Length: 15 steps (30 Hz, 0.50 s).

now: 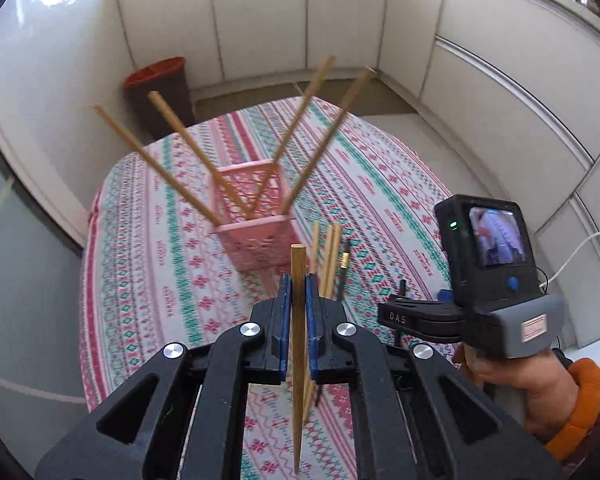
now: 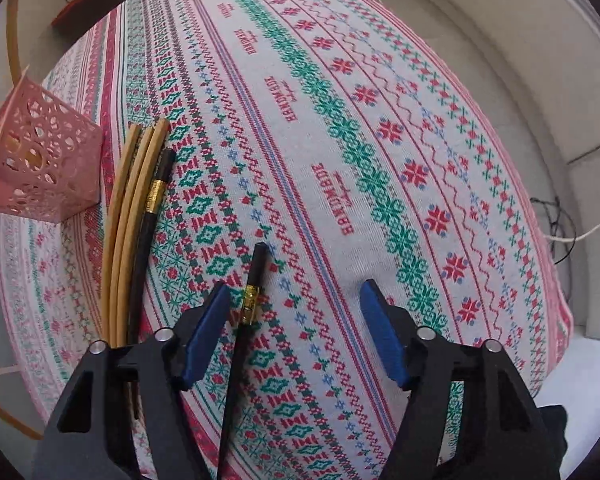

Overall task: Organize utensils
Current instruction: 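Close the left tool on a wooden chopstick while the right tool grasps the black chopstick, then lift both held chopsticks above the pink basket and lower them in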

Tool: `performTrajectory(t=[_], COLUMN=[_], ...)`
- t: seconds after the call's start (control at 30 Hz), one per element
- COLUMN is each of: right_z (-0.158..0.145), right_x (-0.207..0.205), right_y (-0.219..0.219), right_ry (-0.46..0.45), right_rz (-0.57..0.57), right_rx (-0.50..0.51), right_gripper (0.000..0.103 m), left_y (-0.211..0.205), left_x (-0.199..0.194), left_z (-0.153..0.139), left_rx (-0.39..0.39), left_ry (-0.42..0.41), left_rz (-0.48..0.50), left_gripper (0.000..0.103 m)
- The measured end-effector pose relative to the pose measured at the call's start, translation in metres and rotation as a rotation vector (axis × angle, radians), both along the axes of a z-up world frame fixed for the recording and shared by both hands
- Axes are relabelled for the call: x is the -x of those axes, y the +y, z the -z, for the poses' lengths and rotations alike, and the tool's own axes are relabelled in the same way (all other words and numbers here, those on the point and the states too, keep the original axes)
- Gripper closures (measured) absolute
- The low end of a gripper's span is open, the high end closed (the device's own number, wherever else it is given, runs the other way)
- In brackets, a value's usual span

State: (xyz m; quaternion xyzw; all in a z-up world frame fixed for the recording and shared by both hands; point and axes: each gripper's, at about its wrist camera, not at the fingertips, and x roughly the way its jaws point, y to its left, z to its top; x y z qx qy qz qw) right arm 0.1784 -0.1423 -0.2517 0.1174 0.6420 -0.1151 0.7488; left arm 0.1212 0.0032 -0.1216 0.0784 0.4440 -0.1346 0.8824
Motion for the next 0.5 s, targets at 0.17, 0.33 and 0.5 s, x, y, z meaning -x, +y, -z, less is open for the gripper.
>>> performTrajectory(t=[0.17, 0.33, 0.5], right_z=[-0.003, -0.014, -0.069], right_x=[-0.002, 0.015, 0.051], right_y=[0.008, -0.02, -0.027], right_ry=[-0.007, -0.089, -0.268], right_rz=[0.024, 0.104, 0.049], right_rx=[-0.031, -0.211, -0.229], right_gripper=[0.094, 0.096, 0.096], left_y=[0.016, 0.02, 0.029], left_x=[-0.003, 0.007, 0.014], left_z=[-0.008, -0.023, -0.04], left_rx=[0.039, 0.07, 0.129], left_ry=[-0.015, -0.044, -0.065], left_rz=[-0.023, -0.011, -0.01], left_gripper=[0.097, 0.097, 0.097])
